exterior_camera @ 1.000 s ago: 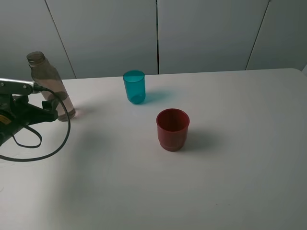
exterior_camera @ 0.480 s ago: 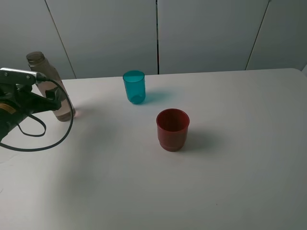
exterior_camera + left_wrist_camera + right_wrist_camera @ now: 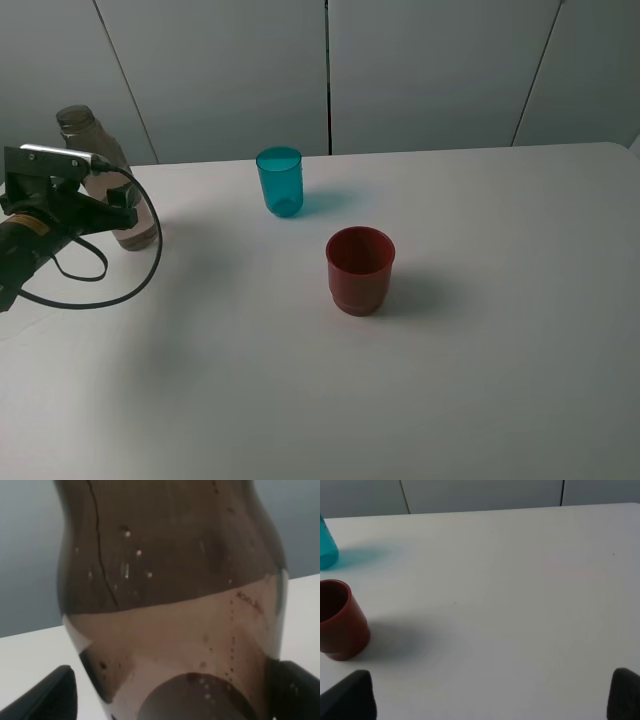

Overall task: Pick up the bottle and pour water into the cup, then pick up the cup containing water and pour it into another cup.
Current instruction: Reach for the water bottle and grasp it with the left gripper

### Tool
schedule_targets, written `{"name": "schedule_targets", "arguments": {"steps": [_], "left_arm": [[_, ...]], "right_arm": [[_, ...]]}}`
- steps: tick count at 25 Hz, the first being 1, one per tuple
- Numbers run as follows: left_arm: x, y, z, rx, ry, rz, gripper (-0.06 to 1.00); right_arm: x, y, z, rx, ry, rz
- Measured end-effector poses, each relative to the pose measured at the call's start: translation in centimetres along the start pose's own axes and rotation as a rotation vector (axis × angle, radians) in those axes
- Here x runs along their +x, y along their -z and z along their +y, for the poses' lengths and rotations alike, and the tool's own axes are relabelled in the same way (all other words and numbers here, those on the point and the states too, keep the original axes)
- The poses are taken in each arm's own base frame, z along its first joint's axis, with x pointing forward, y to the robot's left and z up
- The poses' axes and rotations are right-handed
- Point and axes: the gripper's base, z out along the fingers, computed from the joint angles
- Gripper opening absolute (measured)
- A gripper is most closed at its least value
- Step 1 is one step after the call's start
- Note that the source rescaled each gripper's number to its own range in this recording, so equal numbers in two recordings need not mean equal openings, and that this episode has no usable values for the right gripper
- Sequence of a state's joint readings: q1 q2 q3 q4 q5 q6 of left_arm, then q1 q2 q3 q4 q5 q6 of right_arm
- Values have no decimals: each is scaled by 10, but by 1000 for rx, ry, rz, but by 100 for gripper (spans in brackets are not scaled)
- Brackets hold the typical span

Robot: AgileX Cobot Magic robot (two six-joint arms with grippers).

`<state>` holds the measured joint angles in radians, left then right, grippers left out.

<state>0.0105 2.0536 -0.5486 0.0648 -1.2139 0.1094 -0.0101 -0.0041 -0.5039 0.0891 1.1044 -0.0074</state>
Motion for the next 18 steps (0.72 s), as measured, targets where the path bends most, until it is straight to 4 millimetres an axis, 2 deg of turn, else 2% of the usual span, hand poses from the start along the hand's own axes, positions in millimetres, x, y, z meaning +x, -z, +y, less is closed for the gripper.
{"name": "schedule_targets", "arguments": {"steps": [10, 18], "left_arm": [[8, -19, -3, 28, -11, -5, 100], [11, -24, -5, 56, -23, -7, 100]], "right_arm": [[0, 0, 0, 0, 0, 0], [0, 0, 0, 0, 0, 0]]}}
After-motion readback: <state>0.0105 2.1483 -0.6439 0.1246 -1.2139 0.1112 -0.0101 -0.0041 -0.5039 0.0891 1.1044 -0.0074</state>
